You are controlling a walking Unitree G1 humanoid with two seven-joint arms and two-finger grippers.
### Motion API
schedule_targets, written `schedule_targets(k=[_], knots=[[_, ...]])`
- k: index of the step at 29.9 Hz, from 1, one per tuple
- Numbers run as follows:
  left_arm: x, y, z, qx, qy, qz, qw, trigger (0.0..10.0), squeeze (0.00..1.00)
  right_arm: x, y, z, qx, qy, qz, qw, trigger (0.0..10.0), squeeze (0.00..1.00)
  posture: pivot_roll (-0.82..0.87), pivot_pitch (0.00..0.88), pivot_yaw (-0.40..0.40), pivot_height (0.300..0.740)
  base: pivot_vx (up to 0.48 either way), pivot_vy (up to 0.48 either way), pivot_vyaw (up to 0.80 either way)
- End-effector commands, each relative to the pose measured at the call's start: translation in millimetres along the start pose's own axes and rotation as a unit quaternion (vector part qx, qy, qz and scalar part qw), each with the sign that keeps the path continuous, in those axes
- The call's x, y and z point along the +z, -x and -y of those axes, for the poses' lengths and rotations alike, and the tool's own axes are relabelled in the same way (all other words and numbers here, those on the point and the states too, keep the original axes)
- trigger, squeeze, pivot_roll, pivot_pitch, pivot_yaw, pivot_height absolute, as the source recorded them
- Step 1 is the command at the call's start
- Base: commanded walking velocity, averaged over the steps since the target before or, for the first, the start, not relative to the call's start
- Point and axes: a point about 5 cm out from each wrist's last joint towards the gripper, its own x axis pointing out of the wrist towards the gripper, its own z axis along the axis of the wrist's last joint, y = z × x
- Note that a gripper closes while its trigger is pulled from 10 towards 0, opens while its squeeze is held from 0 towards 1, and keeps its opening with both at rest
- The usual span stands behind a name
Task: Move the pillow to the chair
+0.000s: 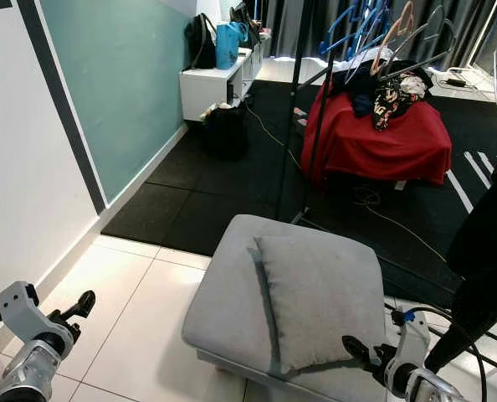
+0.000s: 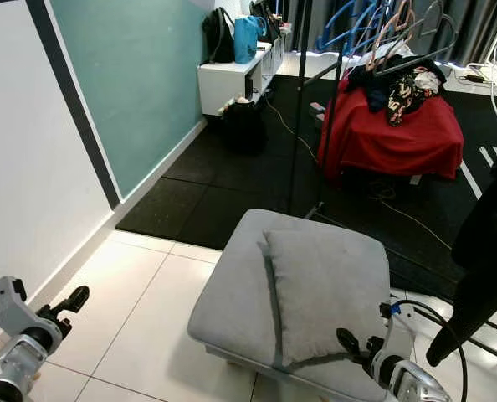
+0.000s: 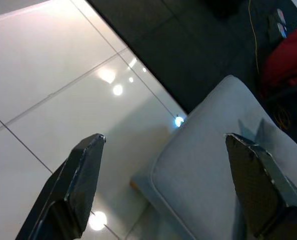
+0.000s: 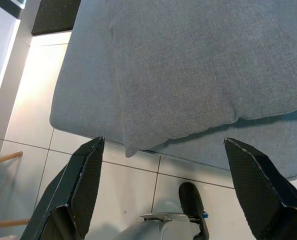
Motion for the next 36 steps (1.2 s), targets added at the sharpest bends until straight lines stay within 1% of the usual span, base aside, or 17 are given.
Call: schedule_targets(k=[1, 9, 11, 13, 15, 17, 21, 25, 29, 34, 35, 36], knots=[[3, -0.3, -3.8, 0.009, 0.010, -0.019, 1.000, 10.0, 0.00, 2, 0.6, 1.2, -0.001, 0.001, 0.002, 1.000, 10.0, 0.00, -0.16, 0.000, -0.043, 0.740, 0.000, 0.000, 0.00], [4, 0.8, -8.8, 0.022, 0.021, -0.037, 0.999, 10.0, 0.00, 2, 1.2, 2.0, -0.002, 0.002, 0.000, 1.000, 10.0, 0.00, -0.16, 0.000, -0.046, 0.740, 0.000, 0.000, 0.00], [1, 1.7, -10.6, 0.028, 0.037, -0.047, 0.998, 10.0, 0.00, 2, 1.4, 2.2, -0.002, 0.002, 0.000, 1.000, 10.0, 0.00, -0.16, 0.000, -0.047, 0.740, 0.000, 0.000, 0.00], [2, 2.3, -12.2, 0.031, 0.023, -0.052, 0.998, 10.0, 0.00, 2, 1.2, 2.0, -0.002, 0.002, 0.001, 1.000, 10.0, 0.00, -0.16, 0.000, -0.047, 0.740, 0.000, 0.000, 0.00], [2, 2.3, -12.3, 0.031, 0.021, -0.053, 0.998, 10.0, 0.00, 2, 1.2, 2.0, -0.002, 0.002, 0.001, 1.000, 10.0, 0.00, -0.16, 0.000, -0.047, 0.740, 0.000, 0.000, 0.00], [2, 0.5, -7.8, 0.020, 0.024, -0.041, 0.999, 10.0, 0.00, 2, 1.2, 2.0, -0.002, 0.001, 0.001, 1.000, 10.0, 0.00, -0.16, 0.000, -0.045, 0.740, 0.000, 0.000, 0.00], [-2, -0.9, -3.0, 0.012, 0.025, -0.039, 0.999, 10.0, 0.00, 3, 1.0, 1.8, -0.002, 0.001, 0.002, 1.000, 10.0, 0.00, -0.16, 0.000, -0.049, 0.740, 0.000, 0.000, 0.00], [-12, -0.4, -0.2, 0.012, 0.025, -0.049, 0.998, 10.0, 0.00, 3, 0.6, 1.3, -0.001, 0.001, 0.001, 1.000, 10.0, 0.00, -0.16, 0.000, -0.051, 0.740, 0.000, 0.000, 0.00], [-18, 0.7, -0.3, 0.013, 0.027, -0.057, 0.998, 10.0, 0.00, 3, 0.5, 1.0, 0.000, 0.001, 0.001, 1.000, 10.0, 0.00, -0.15, 0.000, -0.051, 0.740, 0.000, 0.000, 0.00], [-17, 2.5, -4.2, 0.021, 0.030, -0.055, 0.998, 10.0, 0.00, 3, 0.6, 1.1, 0.000, 0.000, 0.002, 1.000, 10.0, 0.00, -0.16, 0.000, -0.048, 0.740, 0.000, 0.000, 0.00], [-14, 4.4, -10.2, 0.034, 0.040, -0.051, 0.997, 10.0, 0.00, 3, 0.7, 1.2, 0.000, -0.001, 0.003, 1.000, 10.0, 0.00, -0.16, 0.000, -0.046, 0.740, 0.000, 0.000, 0.00], [-14, 4.4, -10.2, 0.034, 0.040, -0.051, 0.997, 10.0, 0.00, 3, 0.7, 1.2, 0.000, -0.001, 0.003, 1.000, 10.0, 0.00, -0.16, 0.000, -0.046, 0.740, 0.000, 0.000, 0.00]])
